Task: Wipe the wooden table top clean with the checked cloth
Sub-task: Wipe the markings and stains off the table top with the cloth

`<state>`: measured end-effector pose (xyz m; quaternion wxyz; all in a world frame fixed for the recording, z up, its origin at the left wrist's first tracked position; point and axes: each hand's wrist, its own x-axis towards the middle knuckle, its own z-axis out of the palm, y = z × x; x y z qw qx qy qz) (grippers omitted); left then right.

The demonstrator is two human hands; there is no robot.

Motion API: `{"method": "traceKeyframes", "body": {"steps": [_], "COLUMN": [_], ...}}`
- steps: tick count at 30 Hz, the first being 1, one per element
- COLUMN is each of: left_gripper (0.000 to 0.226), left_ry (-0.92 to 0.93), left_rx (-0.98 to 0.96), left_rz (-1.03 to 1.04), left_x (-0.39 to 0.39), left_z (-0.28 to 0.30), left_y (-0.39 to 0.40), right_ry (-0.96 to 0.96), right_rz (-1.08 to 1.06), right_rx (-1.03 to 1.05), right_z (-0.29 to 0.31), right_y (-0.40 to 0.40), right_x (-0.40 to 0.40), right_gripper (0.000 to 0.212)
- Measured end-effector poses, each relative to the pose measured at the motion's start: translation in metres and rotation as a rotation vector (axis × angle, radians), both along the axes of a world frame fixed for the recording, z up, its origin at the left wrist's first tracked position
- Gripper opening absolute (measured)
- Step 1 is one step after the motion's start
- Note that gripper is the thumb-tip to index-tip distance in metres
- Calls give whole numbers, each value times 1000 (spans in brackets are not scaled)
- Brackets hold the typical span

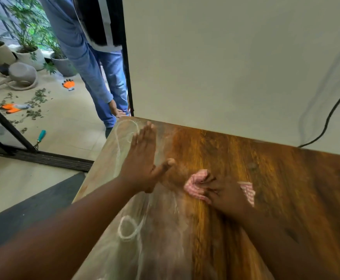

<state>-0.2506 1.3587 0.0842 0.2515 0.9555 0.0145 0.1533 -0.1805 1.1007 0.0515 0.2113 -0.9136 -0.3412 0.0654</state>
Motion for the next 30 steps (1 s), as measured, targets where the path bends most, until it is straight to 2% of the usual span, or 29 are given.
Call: {"method": "traceKeyframes", "body": {"steps": [3, 5, 7, 9, 12, 15, 17, 20, 22, 25, 28, 30], "left_gripper": [102, 103, 103, 103, 102, 102, 104, 108, 110, 109, 105, 103], "left_ry": [146, 223, 226, 221, 230, 255, 284, 319, 317, 311, 306, 329], "left_rx": [158, 285, 330, 308, 256, 206, 196, 238, 234, 158, 114, 106], "left_rz": [-38, -103, -145, -140, -119, -94, -90, -110, -105, -84, -48, -43], "left_x": [-29, -50, -66, -80, -100, -116, -126, -137, -140, -143, -145, -147], "left_z": [-2, -16, -26, -28, -27, -27, -27, -31, -33, -32, -27, -23], "left_y": [18, 14, 8, 3, 3, 3, 0, -5, -11, -17, -13, -9], "right_ry": [-61, -94, -71, -6, -36, -7, -18, -66, -34, 27, 49, 14], "right_rz": [-331, -379, -264, -105, 58, 81, -45, -342, -377, -185, 90, 167], "right_rx": [-71, -62, -36, 22, 22, 18, 18, -53, -69, 20, 68, 80], "right_z": [-8, -11, -17, -11, -4, -9, -9, -6, -6, -8, -1, 2], "right_y": [13, 58, 101, 106, 53, -6, -10, 36, 75, 91, 40, -3], "right_x": [34, 24, -19, -77, -144, -163, -142, -89, -82, -145, -234, -247], "right_gripper": [36, 45, 39, 32, 37, 41, 40, 36, 38, 42, 44, 46]}}
